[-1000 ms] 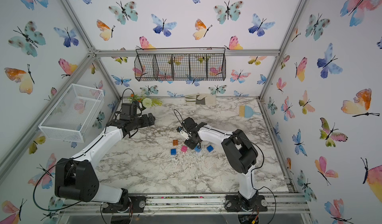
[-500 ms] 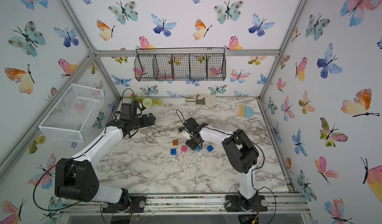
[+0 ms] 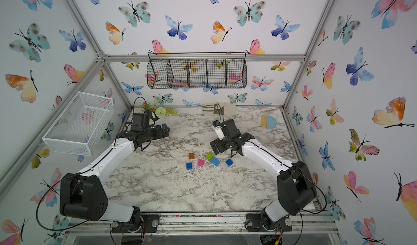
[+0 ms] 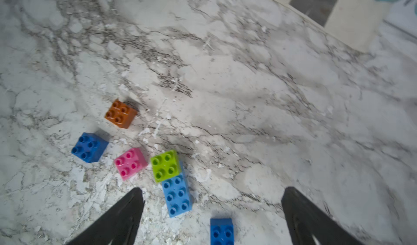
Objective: Assemble the letter y with lego
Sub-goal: Pick up the lego brick from the center of the board.
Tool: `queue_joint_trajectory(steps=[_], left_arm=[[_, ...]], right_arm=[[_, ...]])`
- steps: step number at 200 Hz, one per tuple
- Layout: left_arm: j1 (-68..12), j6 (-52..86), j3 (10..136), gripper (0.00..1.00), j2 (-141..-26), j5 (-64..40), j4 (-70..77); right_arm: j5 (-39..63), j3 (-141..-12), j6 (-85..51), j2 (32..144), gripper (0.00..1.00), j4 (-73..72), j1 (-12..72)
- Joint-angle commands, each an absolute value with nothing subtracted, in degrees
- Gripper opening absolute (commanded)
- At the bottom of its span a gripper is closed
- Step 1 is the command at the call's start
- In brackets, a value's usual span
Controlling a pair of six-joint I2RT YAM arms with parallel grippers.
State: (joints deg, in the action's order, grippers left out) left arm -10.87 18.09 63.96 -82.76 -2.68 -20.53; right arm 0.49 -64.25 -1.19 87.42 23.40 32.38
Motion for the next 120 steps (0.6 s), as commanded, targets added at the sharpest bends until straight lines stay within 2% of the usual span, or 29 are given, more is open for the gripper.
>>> queue_joint_trajectory(steps=[1, 14, 25, 52, 72, 88, 120], left_arm=[[-10.6, 17.7, 63.9, 0.98, -81.3, -3.1, -20.2], [-10.7, 17.6, 64.2, 0.98, -81.9, -4.7, -20.3], [-10.6, 17.5, 64.4, 0.99, -82.2, -5.7, -20.3], [-10.8, 17.3, 64.4, 1.00, -82.2, -5.9, -20.3], [-10.8, 17.3, 64.4, 1.00, -82.4, -5.5, -20.5], [-10.8, 17.5, 64.5, 0.99, -82.8, -5.7, -20.5], [-10.7, 17.7, 64.9, 0.99, -83.4, -6.0, -20.8]], right_arm=[[2.4, -61.7, -6.5, 87.5, 0.99, 27.5, 29.7], [-0.7, -61.5, -6.4, 88.4, 0.94, 29.9, 29.4], [-4.9, -62.7, -6.4, 90.6, 0.84, 34.1, 29.4], [-4.4, -64.2, -4.3, 94.8, 0.66, 37.5, 29.5], [-3.8, -64.4, -2.6, 96.6, 0.62, 38.1, 29.4], [-3.5, -64.9, -0.2, 98.3, 0.55, 39.7, 29.7], [-2.0, -63.4, 1.9, 97.7, 0.53, 37.0, 30.3]])
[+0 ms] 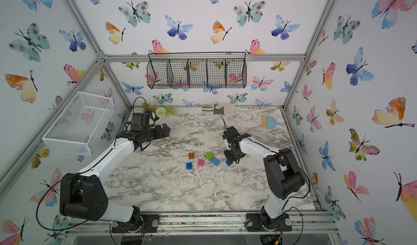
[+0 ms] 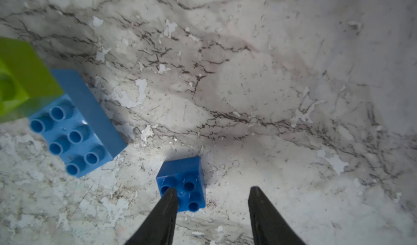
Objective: Assemble the letter y with lego
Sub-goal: Pick up the lego brick from the center of the board.
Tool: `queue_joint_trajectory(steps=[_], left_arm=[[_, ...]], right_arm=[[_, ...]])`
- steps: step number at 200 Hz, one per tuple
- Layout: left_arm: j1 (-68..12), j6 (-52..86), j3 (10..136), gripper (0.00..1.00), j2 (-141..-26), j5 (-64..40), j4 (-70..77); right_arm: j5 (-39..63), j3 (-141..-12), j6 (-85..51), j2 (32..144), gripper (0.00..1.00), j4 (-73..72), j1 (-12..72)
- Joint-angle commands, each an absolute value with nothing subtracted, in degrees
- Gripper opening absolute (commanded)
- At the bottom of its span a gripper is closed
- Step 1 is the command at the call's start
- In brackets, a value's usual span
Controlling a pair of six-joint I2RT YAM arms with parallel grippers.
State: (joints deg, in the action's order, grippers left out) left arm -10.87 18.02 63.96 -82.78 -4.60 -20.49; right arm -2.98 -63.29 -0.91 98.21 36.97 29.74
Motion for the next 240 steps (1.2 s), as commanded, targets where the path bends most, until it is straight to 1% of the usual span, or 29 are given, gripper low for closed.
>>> queue_joint_trajectory(steps=[1, 22, 62, 113, 142, 201, 240], left_arm=[[-10.7, 17.7, 64.9, 0.99, -83.3, -6.0, -20.8], [-10.7, 17.8, 64.9, 0.99, -83.4, -5.7, -21.0], [-10.7, 17.9, 65.0, 0.99, -83.8, -5.5, -21.2], [-10.7, 18.0, 65.1, 0.99, -83.9, -5.2, -21.5], [-10.7, 17.9, 65.1, 0.99, -84.1, -4.9, -21.6], [-10.7, 18.0, 65.1, 0.98, -84.2, -4.9, -21.5], [-10.7, 18.0, 65.2, 0.98, -84.2, -4.9, -21.5]], right_arm=[[-2.0, -63.3, 1.9, 97.7, 0.53, 36.9, 30.3], [-1.8, -63.2, 3.4, 98.7, 0.51, 36.2, 31.0], [-2.5, -64.1, 4.1, 102.0, 0.50, 36.3, 32.8], [-3.4, -63.5, 3.7, 103.0, 0.50, 35.7, 32.8], [-3.3, -63.3, 3.5, 103.2, 0.44, 35.9, 32.9], [-3.5, -63.5, 3.3, 104.3, 0.44, 36.2, 32.9], [-4.4, -63.8, 2.8, 104.6, 0.39, 36.7, 32.9]])
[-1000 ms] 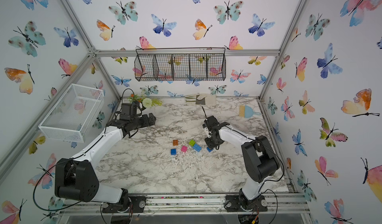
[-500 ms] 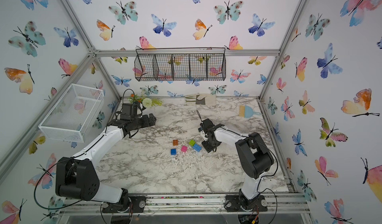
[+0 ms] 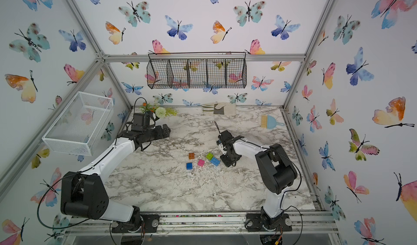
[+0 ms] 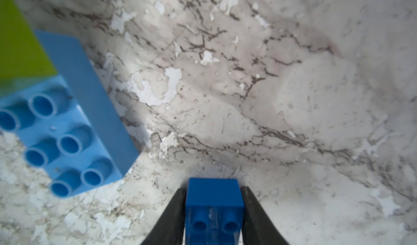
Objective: Assemble the letter y with lego
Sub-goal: Pick up the lego brick from the center of the board, then assemble the lego brick with the lego brick.
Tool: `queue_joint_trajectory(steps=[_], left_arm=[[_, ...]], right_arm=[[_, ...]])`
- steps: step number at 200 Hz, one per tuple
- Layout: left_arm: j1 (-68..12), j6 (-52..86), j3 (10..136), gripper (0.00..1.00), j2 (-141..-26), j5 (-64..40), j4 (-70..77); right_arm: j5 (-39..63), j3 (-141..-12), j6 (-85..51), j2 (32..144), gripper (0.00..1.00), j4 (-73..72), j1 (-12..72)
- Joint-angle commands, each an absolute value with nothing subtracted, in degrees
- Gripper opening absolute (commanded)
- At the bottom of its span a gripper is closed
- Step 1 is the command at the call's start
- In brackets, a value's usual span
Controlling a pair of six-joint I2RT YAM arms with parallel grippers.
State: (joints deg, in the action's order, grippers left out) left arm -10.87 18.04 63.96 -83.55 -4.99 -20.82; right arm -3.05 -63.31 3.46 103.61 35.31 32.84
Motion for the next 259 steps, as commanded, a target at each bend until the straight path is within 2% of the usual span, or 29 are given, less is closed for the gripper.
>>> queue_joint_trajectory(steps=[1, 42, 82, 104, 130, 167, 259], left_arm=[[-10.7, 18.0, 65.2, 0.98, -84.1, -4.9, -21.5], [-10.5, 18.0, 65.3, 0.98, -84.4, -5.0, -21.5], [-10.5, 18.1, 65.4, 0.98, -84.7, -5.3, -21.8], [-10.5, 18.3, 65.5, 0.98, -85.0, -5.3, -22.0], [-10.5, 18.3, 65.5, 0.98, -84.8, -5.5, -21.9], [-10.5, 18.3, 65.5, 0.98, -84.7, -5.3, -21.9], [-10.4, 18.4, 65.5, 0.98, -84.8, -5.8, -21.9]], right_arm=[[-4.4, -63.8, 2.8, 104.6, 0.39, 36.7, 32.9], [-5.0, -64.8, 2.6, 103.2, 0.29, 37.0, 32.9], [0.4, -68.1, 7.0, 98.1, 0.21, 36.4, 34.0], [0.5, -71.1, 10.2, 98.9, 0.13, 38.4, 35.2], [2.4, -72.3, 13.4, 101.6, 0.10, 40.6, 39.1], [-2.3, -74.0, 13.3, 105.3, 0.06, 44.1, 42.3], [-1.4, -72.2, 12.3, 106.4, 0.06, 43.8, 42.4]])
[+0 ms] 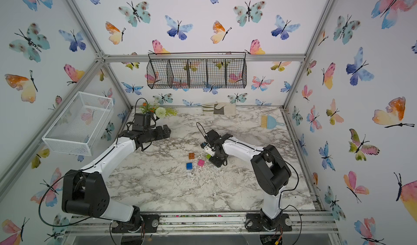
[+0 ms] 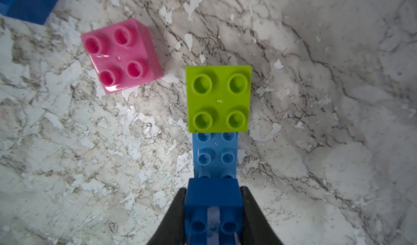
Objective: Assemble the letter y with lego
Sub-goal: Assemble the lego brick with the lego brick.
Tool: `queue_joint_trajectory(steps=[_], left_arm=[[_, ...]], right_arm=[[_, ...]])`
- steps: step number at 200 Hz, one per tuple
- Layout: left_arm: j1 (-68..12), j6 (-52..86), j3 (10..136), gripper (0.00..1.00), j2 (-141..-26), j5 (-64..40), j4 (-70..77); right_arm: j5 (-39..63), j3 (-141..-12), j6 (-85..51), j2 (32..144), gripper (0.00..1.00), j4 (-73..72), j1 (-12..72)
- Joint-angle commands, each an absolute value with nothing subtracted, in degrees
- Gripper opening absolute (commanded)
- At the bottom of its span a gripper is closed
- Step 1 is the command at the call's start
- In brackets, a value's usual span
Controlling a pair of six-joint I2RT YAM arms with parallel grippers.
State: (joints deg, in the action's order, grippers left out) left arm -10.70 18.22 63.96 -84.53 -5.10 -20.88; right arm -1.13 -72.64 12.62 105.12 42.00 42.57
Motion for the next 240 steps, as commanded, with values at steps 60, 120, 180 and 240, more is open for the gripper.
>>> queue_joint_trajectory(steps=[60, 120, 180, 240], left_arm=[[-10.3, 18.4, 65.5, 0.98, -84.9, -5.8, -21.8], [-10.3, 18.4, 65.5, 0.98, -84.8, -6.1, -21.7], [-10.2, 18.4, 65.5, 0.98, -84.8, -6.0, -21.9], [-10.2, 18.3, 65.6, 0.98, -85.0, -5.6, -22.1]], right_arm=[[-1.5, -71.9, 12.0, 108.3, 0.06, 43.3, 42.4], [-1.8, -71.6, 11.3, 110.0, 0.05, 42.7, 42.4], [1.3, -71.3, 12.4, 110.8, 0.05, 42.1, 42.4], [8.9, -69.6, 12.7, 112.6, 0.04, 42.1, 42.4]])
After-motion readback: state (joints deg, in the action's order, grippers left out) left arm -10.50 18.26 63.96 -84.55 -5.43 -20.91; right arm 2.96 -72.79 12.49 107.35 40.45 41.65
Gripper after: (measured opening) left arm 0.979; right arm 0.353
